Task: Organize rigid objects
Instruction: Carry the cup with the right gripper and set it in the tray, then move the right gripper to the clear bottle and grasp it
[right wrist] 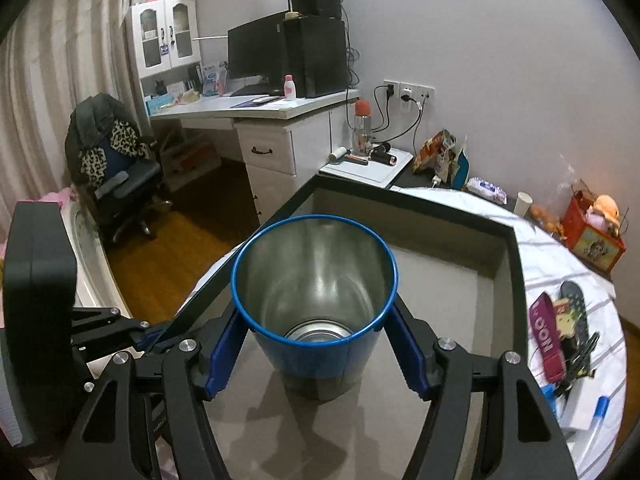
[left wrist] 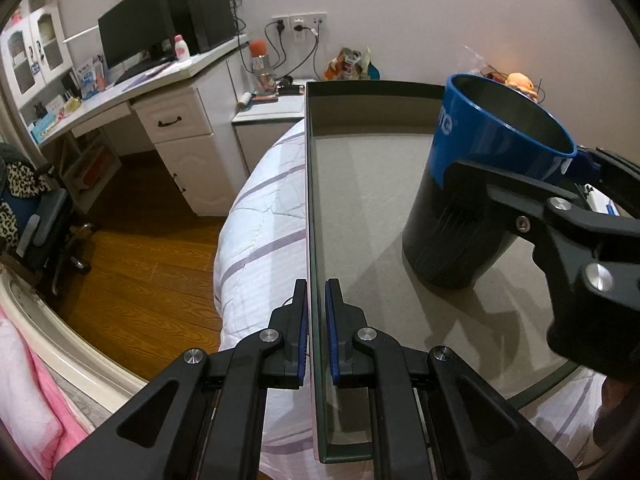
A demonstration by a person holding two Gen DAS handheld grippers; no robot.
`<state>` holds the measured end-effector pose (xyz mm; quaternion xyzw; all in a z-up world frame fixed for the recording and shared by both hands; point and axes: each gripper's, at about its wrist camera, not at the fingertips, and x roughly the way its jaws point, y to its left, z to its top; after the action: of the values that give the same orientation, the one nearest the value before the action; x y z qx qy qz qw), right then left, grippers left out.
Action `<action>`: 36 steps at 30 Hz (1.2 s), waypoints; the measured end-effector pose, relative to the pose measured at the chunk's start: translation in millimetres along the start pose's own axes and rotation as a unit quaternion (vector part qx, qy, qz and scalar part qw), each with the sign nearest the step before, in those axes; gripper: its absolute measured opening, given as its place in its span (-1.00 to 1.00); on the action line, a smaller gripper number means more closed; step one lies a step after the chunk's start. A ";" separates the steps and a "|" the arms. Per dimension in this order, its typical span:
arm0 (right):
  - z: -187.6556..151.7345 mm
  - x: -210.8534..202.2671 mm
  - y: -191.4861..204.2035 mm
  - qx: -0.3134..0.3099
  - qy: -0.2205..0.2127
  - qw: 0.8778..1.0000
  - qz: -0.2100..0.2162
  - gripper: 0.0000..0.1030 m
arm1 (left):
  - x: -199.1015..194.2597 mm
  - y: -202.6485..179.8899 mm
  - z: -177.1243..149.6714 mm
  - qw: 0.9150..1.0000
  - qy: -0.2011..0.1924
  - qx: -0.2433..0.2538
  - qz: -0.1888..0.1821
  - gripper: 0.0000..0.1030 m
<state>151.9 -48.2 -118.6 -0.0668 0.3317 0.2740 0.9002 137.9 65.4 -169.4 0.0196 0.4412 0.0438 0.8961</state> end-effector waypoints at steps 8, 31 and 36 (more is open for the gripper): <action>3.2 -30.3 3.0 0.005 -0.044 0.999 -0.001 0.55 | -0.4 -1.0 0.2 1.000 0.001 0.002 0.001 -0.85; -41.8 -134.7 -137.0 0.166 -0.090 0.957 -0.221 0.58 | 0.0 -0.3 -0.1 1.000 0.004 0.000 0.004 -0.85; -59.2 -135.6 -158.5 0.187 -0.068 0.952 -0.231 0.58 | -0.2 -0.2 -0.8 1.000 0.005 0.000 0.005 -0.85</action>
<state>118.5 -260.2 -88.1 0.0465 0.2900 -0.0043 0.9559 137.2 65.2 -169.8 0.0211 0.4452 0.0483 0.8939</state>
